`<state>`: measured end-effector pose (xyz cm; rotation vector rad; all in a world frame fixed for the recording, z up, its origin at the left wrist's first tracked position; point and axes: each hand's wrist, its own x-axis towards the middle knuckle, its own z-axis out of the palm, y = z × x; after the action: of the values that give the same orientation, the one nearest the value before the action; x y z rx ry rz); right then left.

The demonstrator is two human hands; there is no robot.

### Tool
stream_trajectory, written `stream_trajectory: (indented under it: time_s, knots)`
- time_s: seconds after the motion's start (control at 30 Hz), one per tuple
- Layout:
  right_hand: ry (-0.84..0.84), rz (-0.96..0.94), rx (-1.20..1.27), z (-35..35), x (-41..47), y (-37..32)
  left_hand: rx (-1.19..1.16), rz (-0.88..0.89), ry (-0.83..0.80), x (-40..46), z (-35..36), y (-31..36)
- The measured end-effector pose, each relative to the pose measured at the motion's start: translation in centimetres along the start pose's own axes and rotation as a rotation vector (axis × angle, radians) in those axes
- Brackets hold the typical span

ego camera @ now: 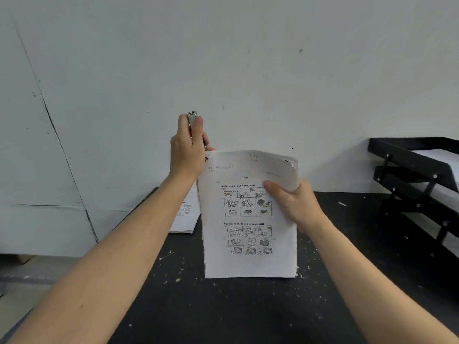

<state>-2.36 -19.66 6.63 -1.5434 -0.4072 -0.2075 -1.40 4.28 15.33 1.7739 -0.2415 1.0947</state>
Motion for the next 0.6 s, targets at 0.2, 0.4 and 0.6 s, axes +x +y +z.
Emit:
stream_trajectory:
  time_s: [0.2, 0.4, 0.6]
  knots:
    - [0.02, -0.001, -0.007, -0.18, -0.08, 0.23, 0.013, -0.024, -0.052, 0.29, 0.51, 0.42]
    - [0.046, 0.006, -0.006, -0.33, -0.03, 0.45, 0.002, -0.023, -0.037, 0.39, 0.48, 0.51]
    - [0.038, 0.002, -0.018, -0.19, -0.05, 0.49, -0.007, 0.001, -0.071, 0.08, 0.18, -0.01]
